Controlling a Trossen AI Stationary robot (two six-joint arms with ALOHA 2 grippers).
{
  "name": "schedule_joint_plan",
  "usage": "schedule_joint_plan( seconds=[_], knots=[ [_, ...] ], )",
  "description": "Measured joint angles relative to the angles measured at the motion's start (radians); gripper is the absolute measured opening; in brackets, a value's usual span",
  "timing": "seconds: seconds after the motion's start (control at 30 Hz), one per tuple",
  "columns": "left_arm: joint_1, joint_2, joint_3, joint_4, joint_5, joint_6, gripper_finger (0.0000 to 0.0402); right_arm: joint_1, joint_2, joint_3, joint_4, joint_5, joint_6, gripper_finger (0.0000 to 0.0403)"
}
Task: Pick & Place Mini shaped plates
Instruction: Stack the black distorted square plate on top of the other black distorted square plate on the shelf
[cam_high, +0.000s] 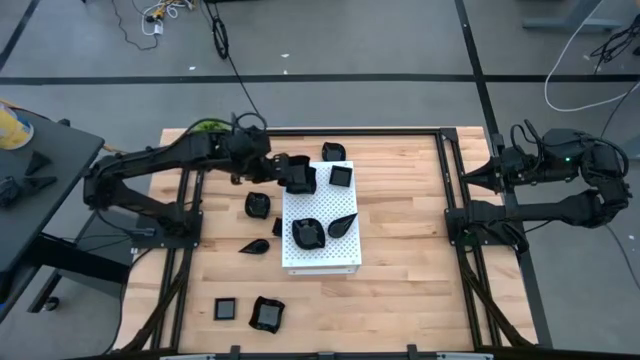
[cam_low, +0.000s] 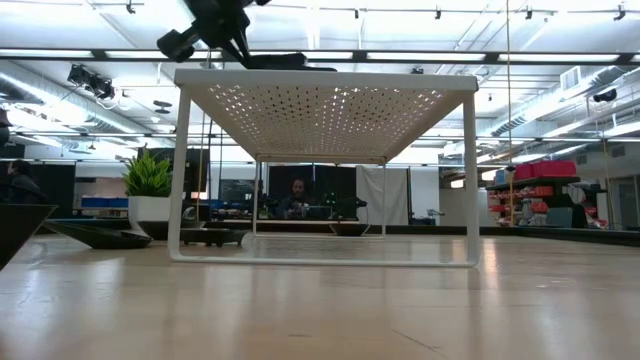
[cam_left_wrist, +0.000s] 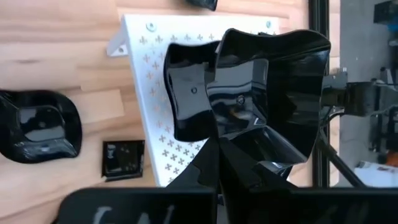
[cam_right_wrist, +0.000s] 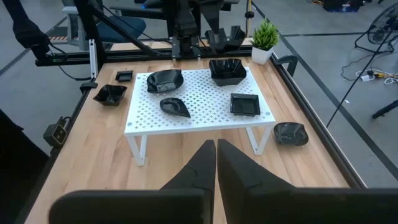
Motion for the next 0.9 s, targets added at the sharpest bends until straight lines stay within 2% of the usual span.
schedule_joint_plan(
  seconds=[0.4, 0.9],
  knots=[
    [-0.001, 0.08, 0.0, 0.016, 0.044, -0.01, 0.0006, 0.0, 0.0, 0.0, 0.0, 0.0, 0.0, 0.0022],
    [0.0, 0.118, 0.0, 0.031, 0.038, -0.011, 0.0008, 0.0, 0.0, 0.0, 0.0, 0.0, 0.0, 0.0022]
  ],
)
